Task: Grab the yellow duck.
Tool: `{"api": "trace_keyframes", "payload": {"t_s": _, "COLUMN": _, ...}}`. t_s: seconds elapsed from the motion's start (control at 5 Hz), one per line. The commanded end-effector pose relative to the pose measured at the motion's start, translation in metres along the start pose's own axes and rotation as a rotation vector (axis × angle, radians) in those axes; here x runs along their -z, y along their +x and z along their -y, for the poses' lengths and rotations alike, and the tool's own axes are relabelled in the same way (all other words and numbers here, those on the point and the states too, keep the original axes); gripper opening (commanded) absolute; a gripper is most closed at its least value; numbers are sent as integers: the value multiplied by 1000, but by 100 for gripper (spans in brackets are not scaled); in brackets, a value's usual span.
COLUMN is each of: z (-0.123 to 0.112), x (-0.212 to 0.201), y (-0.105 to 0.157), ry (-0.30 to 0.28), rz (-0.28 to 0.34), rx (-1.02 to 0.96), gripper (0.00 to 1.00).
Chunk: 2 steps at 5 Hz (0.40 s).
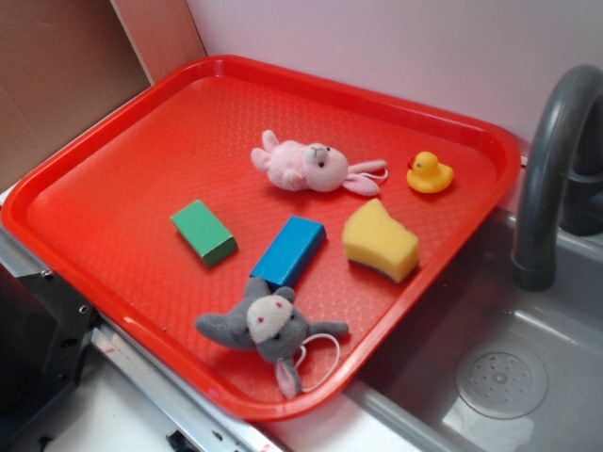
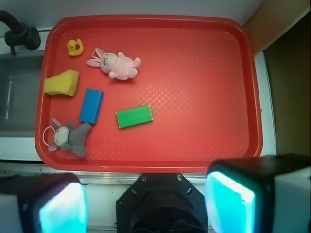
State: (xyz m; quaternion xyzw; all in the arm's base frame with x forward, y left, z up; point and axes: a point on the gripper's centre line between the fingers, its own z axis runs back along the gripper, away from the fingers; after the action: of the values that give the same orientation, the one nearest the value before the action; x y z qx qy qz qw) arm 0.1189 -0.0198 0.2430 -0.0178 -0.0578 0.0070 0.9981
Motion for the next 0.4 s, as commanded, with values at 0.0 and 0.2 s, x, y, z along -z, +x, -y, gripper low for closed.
{"api": "trace_keyframes", "payload": {"t_s": 0.0, "z": 0, "x": 0, "y": 0, "ry": 0, "rz": 0, "rx": 0, "gripper": 100}}
{"api": "trace_keyframes", "payload": {"t_s": 0.2, "z": 1, "x": -1, "y": 40, "ry": 52, "rz": 102, "rx": 151, "gripper": 100}}
